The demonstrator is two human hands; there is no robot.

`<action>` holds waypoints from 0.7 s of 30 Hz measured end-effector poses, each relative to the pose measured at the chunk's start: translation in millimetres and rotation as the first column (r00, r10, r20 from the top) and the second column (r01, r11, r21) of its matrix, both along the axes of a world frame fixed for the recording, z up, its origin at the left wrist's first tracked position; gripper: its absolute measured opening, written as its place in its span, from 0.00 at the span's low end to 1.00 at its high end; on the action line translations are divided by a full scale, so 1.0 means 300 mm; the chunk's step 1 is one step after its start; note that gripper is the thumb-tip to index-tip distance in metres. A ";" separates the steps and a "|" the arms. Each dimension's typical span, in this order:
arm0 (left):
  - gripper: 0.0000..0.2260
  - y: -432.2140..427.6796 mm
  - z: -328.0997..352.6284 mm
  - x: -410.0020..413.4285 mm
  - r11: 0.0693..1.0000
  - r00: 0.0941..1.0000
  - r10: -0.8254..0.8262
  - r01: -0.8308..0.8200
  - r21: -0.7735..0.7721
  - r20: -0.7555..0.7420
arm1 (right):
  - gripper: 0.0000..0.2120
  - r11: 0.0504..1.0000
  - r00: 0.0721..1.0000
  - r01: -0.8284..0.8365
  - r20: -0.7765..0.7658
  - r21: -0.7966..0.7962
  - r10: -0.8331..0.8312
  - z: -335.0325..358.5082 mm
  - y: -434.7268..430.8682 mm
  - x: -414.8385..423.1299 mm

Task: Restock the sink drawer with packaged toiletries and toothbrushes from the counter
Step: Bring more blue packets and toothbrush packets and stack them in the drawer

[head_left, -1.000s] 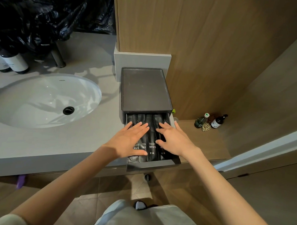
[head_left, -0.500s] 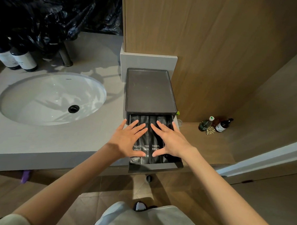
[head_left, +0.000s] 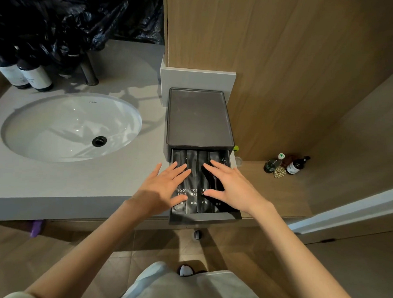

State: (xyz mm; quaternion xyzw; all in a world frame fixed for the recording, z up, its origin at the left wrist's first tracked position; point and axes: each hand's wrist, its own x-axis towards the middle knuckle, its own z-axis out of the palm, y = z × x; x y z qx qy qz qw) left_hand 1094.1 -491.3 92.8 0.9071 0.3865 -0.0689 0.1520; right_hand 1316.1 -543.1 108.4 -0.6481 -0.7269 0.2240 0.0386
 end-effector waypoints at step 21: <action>0.17 -0.192 -0.046 -0.085 0.977 0.971 -0.019 -0.034 0.213 0.239 | 0.14 0.997 0.999 0.040 -0.006 0.063 -0.040 -0.021 -0.236 0.018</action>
